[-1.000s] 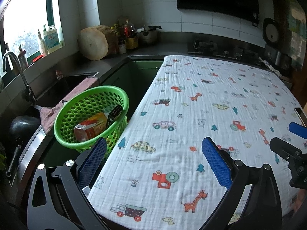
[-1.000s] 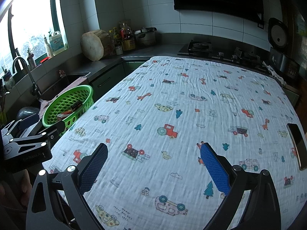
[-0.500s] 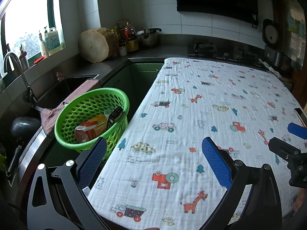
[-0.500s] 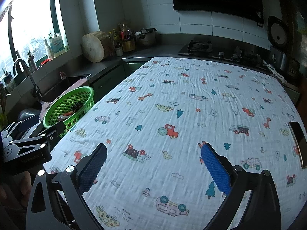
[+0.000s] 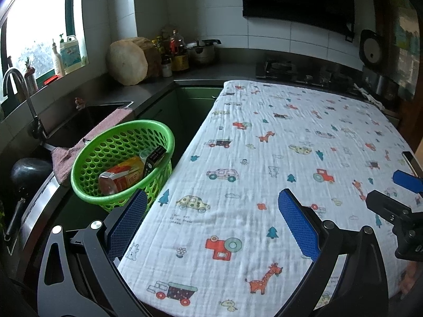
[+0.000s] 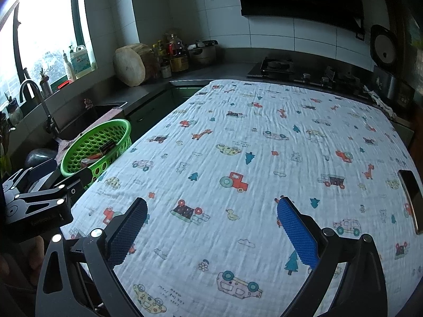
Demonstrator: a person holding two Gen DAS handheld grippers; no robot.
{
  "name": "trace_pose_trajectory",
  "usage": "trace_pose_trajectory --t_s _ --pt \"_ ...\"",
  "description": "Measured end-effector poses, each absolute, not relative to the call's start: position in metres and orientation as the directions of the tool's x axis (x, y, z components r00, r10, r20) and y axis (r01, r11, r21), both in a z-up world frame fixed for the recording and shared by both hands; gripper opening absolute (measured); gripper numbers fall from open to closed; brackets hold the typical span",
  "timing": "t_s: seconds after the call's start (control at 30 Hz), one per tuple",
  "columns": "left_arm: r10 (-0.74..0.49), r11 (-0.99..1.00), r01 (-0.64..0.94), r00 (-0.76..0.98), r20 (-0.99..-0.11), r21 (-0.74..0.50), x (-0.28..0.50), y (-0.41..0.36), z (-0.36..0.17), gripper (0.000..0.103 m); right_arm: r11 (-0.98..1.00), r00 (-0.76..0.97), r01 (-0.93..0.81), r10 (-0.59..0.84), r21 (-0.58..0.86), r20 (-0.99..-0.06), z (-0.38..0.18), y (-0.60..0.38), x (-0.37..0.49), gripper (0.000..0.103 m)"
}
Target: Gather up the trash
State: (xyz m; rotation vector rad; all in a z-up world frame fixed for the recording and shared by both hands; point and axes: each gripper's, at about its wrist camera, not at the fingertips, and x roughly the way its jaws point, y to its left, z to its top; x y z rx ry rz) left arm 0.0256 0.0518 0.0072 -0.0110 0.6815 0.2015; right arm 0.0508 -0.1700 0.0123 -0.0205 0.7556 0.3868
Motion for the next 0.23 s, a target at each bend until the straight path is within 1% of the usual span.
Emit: trace_pose_trajectory --t_s 0.23 --pt "0.180 0.980 -0.190 0.750 -0.637 0.054 0.0267 0.0522 0.0054 0.098 0.929 0.660 -0.351 0.334 0.116 -0.674 0.0130 -0.1696 0.0507 0.096"
